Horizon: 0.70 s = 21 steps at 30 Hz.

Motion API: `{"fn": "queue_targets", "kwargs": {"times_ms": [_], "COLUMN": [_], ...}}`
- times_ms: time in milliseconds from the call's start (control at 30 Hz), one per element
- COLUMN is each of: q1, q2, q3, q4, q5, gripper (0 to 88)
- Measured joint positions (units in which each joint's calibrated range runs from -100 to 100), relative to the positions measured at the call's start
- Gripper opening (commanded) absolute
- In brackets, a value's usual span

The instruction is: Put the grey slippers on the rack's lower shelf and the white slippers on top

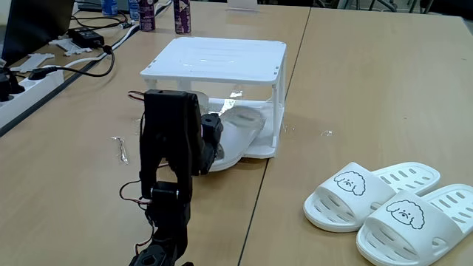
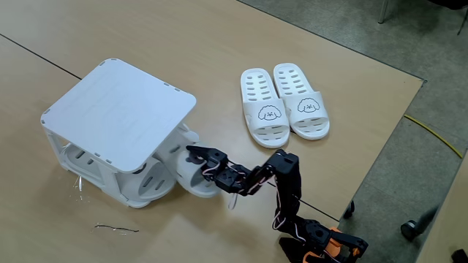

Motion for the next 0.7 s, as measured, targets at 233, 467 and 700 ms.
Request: {"fn": "queue_targets", "kwargs": {"times_ms": [233,467,700], "q1": [2.4,3.2,3.3], "q2": [-1.8,5.0,15.2], "q3": [-2.2,-16.6,-32.4], "q4": [5.3,11.5,16.5], "q5": [0.0,0.0,0.0], "gripper": [0.7,0.7,0.7]}}
